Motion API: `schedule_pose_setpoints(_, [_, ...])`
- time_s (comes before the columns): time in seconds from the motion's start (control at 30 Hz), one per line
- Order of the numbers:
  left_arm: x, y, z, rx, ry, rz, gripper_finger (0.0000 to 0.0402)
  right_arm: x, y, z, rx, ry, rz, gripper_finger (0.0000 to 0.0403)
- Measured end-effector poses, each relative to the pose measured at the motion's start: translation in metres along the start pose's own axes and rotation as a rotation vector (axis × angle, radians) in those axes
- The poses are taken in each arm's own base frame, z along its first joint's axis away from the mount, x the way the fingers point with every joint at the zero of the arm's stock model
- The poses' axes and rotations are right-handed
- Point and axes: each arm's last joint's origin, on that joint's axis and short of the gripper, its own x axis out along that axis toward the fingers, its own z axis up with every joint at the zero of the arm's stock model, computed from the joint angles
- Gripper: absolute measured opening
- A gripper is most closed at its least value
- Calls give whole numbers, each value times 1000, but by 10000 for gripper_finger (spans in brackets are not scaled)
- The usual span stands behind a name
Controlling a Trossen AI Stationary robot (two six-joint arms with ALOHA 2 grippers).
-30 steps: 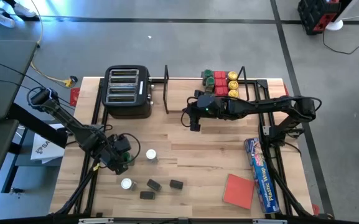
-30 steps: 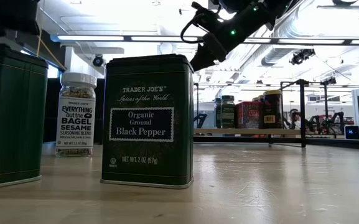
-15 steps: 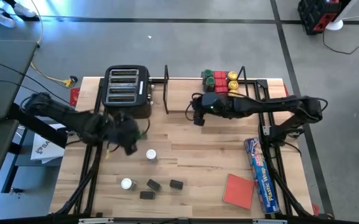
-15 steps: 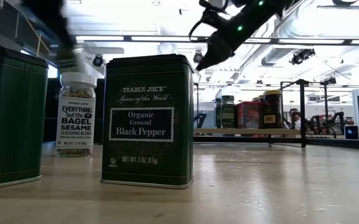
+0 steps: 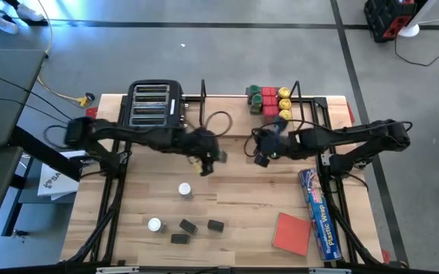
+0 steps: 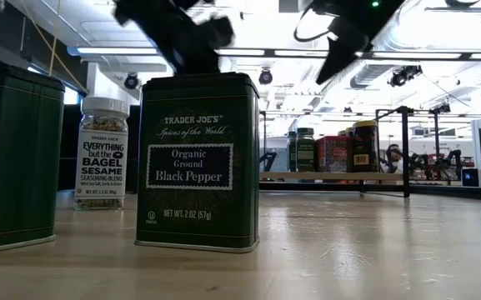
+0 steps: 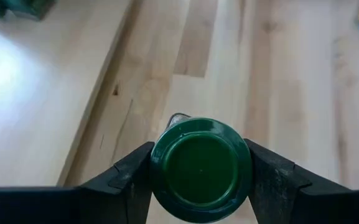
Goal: Shelf spices
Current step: Put the green seasoning bottle on the shelf aligned with the other green seasoning bottles
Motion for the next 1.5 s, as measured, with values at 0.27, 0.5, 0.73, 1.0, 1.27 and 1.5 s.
schedule_pose_setpoints(0.27, [53, -10, 24, 50, 103, -90, 216, -15, 16, -13, 27, 36, -15, 4])
schedule_pose_setpoints(0.5, [70, -10, 34, 31, 105, -167, 220, -17, 20, -16, 11, 59, 12, 4])
schedule_pose_setpoints(0.73, [68, 4, 42, -6, 52, -209, 255, -18, 21, -19, 29, 91, 35, 4])
schedule_pose_setpoints(1.0, [51, 20, 45, -48, 60, -220, 284, -17, 23, -18, 98, 98, 78, 6])
schedule_pose_setpoints(1.27, [-23, 27, 19, -45, 1, -2, 284, 9, 43, -27, 185, -30, 296, 97])
schedule_pose_setpoints(1.5, [-56, 31, -46, -243, -95, 126, 284, 27, 63, -32, 34, -359, 467, 229])
